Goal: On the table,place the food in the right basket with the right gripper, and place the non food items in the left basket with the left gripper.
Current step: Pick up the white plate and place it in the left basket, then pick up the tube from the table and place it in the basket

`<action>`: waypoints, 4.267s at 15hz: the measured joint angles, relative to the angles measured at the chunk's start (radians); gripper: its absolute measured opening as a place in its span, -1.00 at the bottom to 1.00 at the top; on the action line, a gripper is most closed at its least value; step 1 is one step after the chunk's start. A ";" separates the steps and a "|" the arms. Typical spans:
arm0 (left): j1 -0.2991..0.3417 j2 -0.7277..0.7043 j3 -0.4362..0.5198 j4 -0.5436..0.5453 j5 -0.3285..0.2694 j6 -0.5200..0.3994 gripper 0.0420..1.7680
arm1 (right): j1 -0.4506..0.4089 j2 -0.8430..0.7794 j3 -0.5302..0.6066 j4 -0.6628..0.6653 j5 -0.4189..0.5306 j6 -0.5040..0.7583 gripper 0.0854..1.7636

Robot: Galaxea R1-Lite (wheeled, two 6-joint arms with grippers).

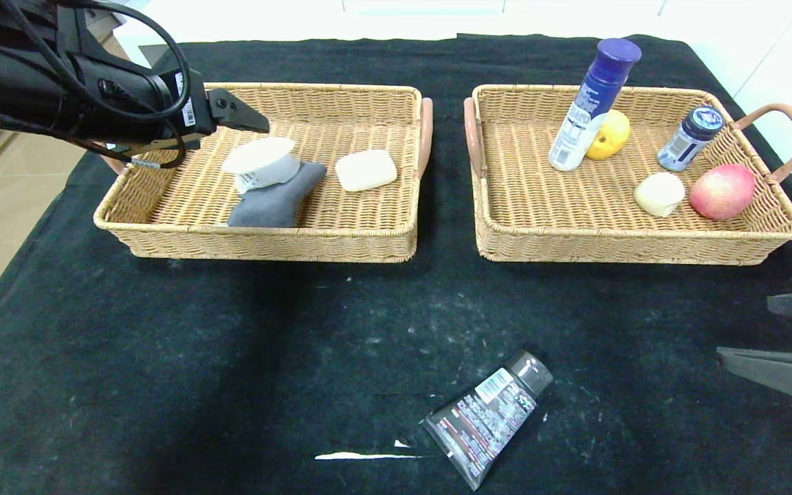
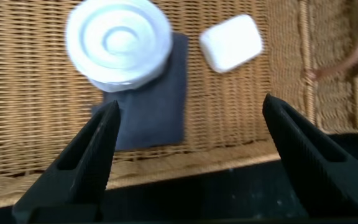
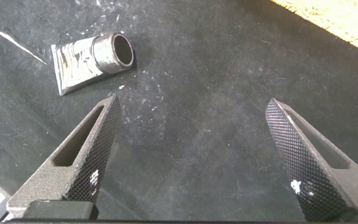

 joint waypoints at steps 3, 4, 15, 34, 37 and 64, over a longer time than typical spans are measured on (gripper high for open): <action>-0.101 -0.055 0.076 -0.003 0.007 0.000 0.89 | 0.000 0.000 0.000 0.000 0.000 0.000 0.94; -0.139 -0.074 0.108 -0.006 0.011 0.000 0.90 | 0.000 0.000 0.000 0.000 0.000 0.000 0.94; -0.505 -0.197 0.652 -0.520 0.099 0.139 0.93 | 0.000 0.001 -0.001 0.000 -0.001 0.000 0.94; -0.750 -0.014 1.051 -1.072 0.099 0.495 0.94 | -0.013 0.003 -0.009 -0.012 0.001 0.002 0.94; -0.767 0.016 1.053 -1.075 0.109 0.495 0.94 | -0.014 0.004 -0.009 -0.013 0.000 0.003 0.94; -0.830 0.191 1.115 -1.314 0.264 0.537 0.94 | -0.016 0.012 -0.010 -0.017 0.000 0.004 0.94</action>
